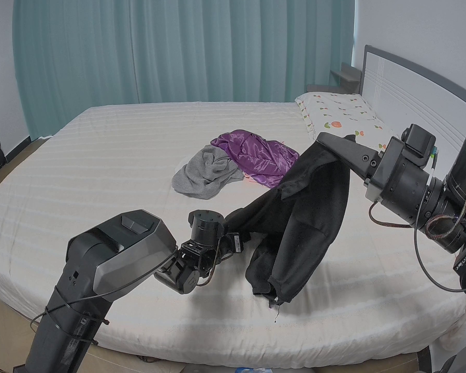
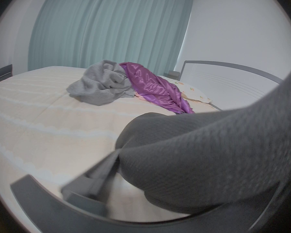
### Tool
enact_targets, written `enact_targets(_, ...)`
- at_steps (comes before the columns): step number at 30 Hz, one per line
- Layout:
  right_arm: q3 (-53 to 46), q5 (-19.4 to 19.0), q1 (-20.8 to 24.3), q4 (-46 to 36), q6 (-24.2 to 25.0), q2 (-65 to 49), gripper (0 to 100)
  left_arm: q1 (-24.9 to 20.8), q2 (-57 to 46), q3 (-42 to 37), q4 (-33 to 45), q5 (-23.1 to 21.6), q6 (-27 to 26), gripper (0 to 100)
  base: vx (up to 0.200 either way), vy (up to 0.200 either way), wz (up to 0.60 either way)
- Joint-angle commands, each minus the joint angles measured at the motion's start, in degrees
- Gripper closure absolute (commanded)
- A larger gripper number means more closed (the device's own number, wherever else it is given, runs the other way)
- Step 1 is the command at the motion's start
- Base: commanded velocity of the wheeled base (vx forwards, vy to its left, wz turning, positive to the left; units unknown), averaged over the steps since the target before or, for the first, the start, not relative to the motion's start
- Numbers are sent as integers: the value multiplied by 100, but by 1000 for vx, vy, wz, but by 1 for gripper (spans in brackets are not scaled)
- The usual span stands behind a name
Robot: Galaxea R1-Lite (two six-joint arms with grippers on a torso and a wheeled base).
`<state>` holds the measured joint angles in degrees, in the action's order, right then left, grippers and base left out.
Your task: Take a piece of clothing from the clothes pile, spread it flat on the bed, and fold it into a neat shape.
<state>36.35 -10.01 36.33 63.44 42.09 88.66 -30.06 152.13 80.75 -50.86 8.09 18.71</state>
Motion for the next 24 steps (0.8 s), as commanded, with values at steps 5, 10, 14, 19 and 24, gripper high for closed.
enact_targets(5,21,-36,-495,63,9,292,100,211,-658,-833,-82,69,1,100,0,0,0)
enact_targets(10,30,-45,-776,81,1,521,100,326,-1317,-1659,-91,26,1,100,0,0,0)
enact_targets(14,197,-45,-1058,90,1,811,100,493,-1915,-2362,-47,-89,-8,100,0,0,0)
enact_targets(19,786,43,-1409,90,1,1355,100,791,-2829,-3021,50,-335,27,100,0,0,0)
enact_targets(24,1621,412,-1611,72,-61,1522,100,1055,-3725,-2977,524,-361,291,100,0,0,0)
